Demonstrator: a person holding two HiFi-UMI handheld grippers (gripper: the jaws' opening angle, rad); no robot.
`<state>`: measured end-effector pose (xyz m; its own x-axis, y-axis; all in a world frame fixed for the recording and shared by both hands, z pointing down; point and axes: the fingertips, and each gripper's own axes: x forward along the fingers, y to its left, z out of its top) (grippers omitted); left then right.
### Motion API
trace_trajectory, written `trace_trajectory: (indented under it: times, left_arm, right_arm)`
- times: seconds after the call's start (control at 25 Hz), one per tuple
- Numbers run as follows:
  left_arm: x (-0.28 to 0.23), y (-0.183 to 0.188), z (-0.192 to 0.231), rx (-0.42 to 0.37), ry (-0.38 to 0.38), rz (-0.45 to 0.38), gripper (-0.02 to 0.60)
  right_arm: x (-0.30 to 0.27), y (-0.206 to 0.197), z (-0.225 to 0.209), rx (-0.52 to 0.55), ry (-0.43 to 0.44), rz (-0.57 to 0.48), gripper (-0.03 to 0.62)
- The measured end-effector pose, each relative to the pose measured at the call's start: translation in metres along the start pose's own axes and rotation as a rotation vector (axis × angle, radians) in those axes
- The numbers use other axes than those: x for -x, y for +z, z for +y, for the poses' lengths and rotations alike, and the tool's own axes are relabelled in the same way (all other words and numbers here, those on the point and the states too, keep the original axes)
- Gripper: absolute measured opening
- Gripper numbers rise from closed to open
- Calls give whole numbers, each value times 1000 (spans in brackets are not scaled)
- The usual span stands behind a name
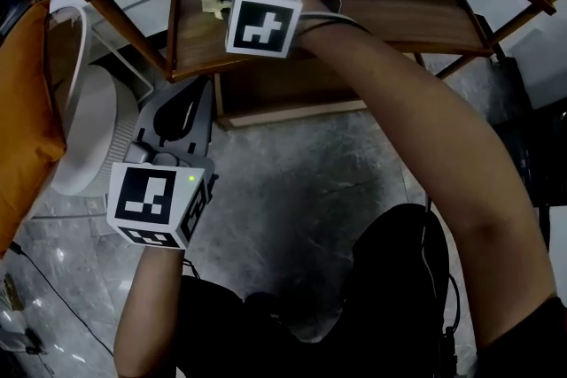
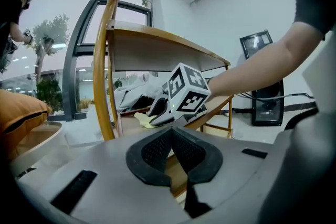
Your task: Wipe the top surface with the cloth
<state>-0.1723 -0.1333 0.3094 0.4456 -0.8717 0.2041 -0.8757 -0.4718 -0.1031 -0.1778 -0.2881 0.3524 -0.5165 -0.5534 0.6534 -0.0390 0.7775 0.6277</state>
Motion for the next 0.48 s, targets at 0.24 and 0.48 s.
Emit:
trace_trajectory:
  times: [0.24,0.48]
  left_arm:
    - [-21,11,-24,-10,-37,0,12]
    - [-40,22,-50,-21,-70,-7,12]
  right_arm:
    - [21,-42,-11,-16,-31,39,75]
    - [38,-89,-21,-46,-33,83,75]
